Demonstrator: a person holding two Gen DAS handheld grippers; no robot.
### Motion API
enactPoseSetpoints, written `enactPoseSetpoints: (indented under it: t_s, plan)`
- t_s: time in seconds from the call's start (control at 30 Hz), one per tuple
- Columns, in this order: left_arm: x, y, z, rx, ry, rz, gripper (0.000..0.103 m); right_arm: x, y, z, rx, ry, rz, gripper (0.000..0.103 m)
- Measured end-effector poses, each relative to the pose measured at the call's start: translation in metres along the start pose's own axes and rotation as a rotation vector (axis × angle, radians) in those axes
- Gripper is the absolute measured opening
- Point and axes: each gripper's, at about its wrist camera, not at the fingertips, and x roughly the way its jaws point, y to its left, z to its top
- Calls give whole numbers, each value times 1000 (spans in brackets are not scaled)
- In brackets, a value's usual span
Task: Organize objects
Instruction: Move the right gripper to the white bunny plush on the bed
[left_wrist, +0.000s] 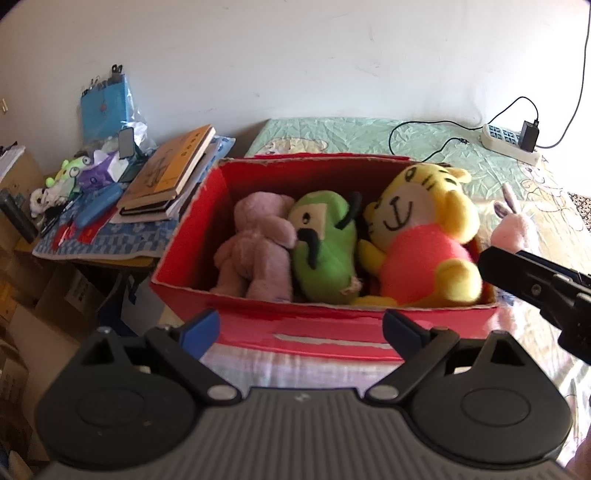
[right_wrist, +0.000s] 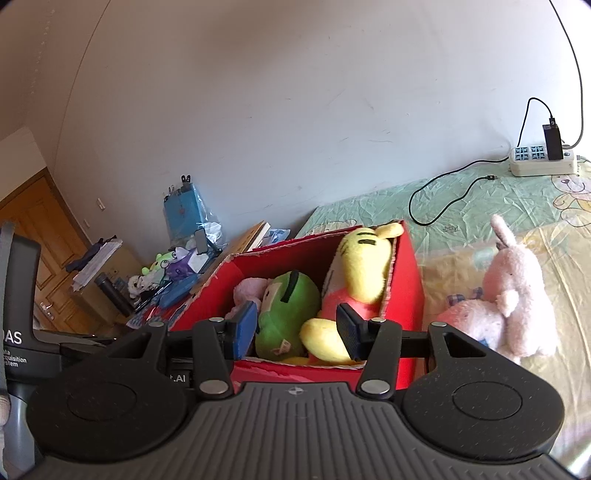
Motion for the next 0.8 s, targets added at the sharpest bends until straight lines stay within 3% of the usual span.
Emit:
enactPoseSetpoints:
  t_s: [0.43, 0.8]
  plan:
    - [-14, -61, -7, 68, -39, -88, 95, -35, -57, 5, 48, -2, -24, 52]
    - [-26, -116, -16, 218, -119, -293, 92, -48, -110, -1, 131, 12, -120, 52]
